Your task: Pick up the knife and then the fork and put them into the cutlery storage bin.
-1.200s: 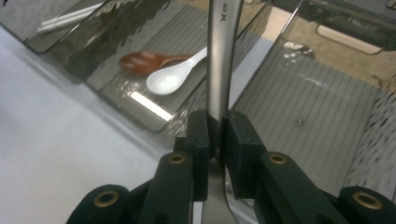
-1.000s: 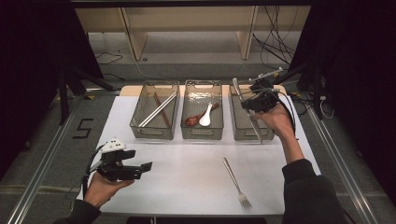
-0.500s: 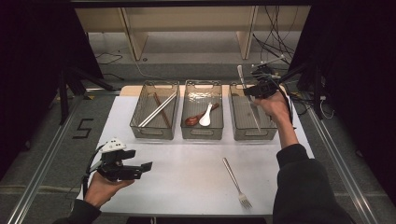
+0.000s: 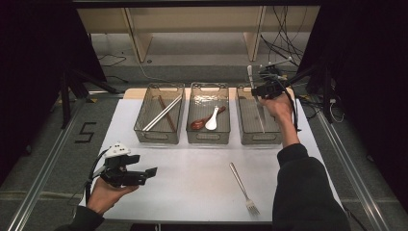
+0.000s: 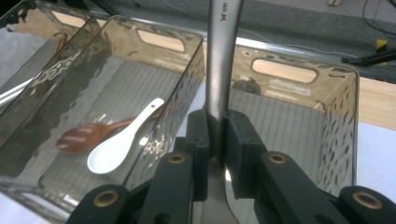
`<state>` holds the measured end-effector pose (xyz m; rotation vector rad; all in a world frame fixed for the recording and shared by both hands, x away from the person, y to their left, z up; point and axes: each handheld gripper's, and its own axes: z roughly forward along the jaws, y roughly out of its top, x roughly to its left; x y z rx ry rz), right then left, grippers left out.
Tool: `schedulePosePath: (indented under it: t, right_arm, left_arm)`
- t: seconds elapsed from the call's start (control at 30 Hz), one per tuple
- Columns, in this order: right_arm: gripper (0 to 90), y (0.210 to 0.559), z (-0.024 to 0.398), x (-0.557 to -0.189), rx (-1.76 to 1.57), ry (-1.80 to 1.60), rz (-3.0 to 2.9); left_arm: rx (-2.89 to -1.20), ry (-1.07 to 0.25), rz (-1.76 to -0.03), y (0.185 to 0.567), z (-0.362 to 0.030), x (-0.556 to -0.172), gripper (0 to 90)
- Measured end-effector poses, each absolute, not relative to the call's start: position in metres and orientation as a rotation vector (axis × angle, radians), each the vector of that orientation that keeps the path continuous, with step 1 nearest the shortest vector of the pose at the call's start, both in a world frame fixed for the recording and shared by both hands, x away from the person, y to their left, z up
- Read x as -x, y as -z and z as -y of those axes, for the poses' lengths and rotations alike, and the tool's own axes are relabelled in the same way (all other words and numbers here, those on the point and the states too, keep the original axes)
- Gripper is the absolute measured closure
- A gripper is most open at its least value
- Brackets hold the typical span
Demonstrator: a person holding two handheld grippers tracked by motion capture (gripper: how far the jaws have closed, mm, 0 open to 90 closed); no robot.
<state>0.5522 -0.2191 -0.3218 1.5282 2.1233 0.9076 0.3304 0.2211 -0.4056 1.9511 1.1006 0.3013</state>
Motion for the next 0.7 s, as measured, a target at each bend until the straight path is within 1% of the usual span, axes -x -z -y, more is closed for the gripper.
schedulePosePath:
  t: [0.7]
  right_arm:
    - [80.8,0.335,0.214,-0.566,-1.603,-0.918,-2.018]
  left_arm:
    - [-1.95,-0.297,-1.093,0.405,-0.221,-0.329,15.4]
